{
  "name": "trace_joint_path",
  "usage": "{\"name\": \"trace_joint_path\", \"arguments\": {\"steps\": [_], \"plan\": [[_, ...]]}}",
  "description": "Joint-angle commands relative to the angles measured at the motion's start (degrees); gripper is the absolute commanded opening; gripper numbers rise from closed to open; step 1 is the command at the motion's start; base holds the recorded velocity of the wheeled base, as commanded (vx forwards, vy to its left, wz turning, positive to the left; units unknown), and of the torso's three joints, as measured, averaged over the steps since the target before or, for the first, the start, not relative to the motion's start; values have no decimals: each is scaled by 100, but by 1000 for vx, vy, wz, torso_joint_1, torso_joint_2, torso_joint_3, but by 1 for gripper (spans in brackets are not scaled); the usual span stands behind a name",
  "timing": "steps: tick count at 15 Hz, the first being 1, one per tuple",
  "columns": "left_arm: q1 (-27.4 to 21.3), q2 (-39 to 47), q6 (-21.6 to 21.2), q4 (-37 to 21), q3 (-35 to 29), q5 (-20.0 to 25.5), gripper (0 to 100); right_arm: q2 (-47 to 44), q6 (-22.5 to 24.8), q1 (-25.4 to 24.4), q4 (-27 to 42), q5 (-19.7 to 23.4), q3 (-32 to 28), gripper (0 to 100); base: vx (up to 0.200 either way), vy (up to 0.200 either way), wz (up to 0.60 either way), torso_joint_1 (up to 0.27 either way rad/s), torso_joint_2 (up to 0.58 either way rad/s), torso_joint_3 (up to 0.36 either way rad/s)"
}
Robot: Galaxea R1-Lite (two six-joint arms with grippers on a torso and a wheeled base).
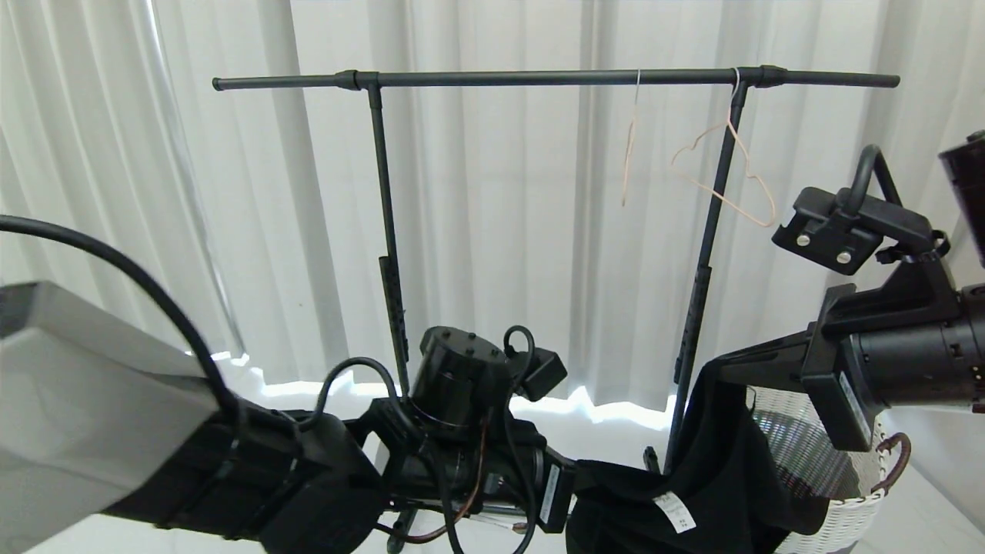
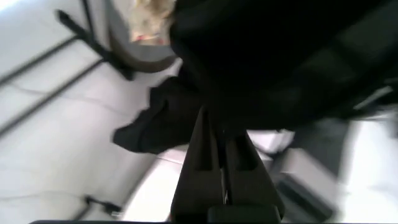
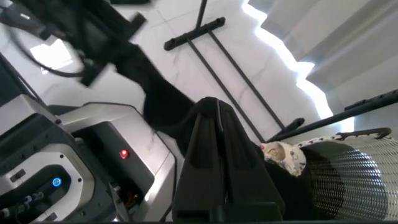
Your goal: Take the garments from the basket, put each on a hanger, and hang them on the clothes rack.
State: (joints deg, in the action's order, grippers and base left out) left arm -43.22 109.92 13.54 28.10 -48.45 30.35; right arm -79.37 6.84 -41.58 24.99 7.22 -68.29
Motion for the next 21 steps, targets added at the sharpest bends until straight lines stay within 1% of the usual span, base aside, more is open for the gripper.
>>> {"name": "trace_joint_path", "arguments": {"steps": [1, 2, 4, 7, 8, 9, 10, 12, 13, 14, 15, 18, 19, 21], "plan": [[41, -1307, 606, -868, -332, 498, 0, 1, 2, 80, 6, 8, -97, 0, 0, 0, 0, 0, 0, 0], [164, -1588, 860, -1333, -605, 770, 0, -34, 2, 106, -12, 25, -176, 0, 0, 0, 0, 0, 0, 0], [358, -1904, 1115, -1878, -1123, 832, 0, -96, 2, 159, -12, 25, -378, 0, 0, 0, 0, 0, 0, 0], [797, -2150, 1107, -2537, -1791, 832, 0, -254, 2, 221, -21, 17, -615, 0, 0, 0, 0, 0, 0, 0], [903, -2177, 1089, -2696, -1897, 832, 0, -307, 2, 221, -29, 17, -677, 0, 0, 0, 0, 0, 0, 0], [1175, -2177, 984, -2942, -2037, 814, 0, -430, 10, 221, -38, 8, -826, 0, 0, 0, 0, 0, 0, 0], [1404, -2168, 588, -3012, -2011, 805, 0, -500, 10, 229, -38, -1, -914, 0, 0, 0, 0, 0, 0, 0], [1887, -2168, -792, -3267, -1897, 805, 0, -553, 28, 273, -38, -10, -958, 0, 0, 0, 0, 0, 0, 0], [2036, -2186, -1310, -3689, -2002, 805, 0, -553, 28, 317, -38, -10, -940, 0, 0, 0, 0, 0, 0, 0], [2124, -2221, -1583, -4243, -2195, 735, 0, -527, 28, 361, -38, -10, -932, 0, 0, 0, 0, 0, 0, 0], [2203, -2212, -1776, -4673, -2398, 383, 0, -491, 19, 405, -38, -10, -914, 0, 0, 0, 0, 0, 0, 0], [2116, -2274, -1926, -4726, -2477, -1682, 0, -333, 19, 405, -38, -10, -809, 0, 0, 0, 0, 0, 0, 0], [2063, -2493, -2031, -4726, -2468, -1831, 0, -245, 19, 405, -47, -10, -729, 0, 0, 0, 0, 0, 0, 0], [1861, -2915, -2181, -4717, -2450, -1823, 0, 62, 2, 423, -38, -19, -483, 0, 0, 0, 0, 0, 0, 0]]}}
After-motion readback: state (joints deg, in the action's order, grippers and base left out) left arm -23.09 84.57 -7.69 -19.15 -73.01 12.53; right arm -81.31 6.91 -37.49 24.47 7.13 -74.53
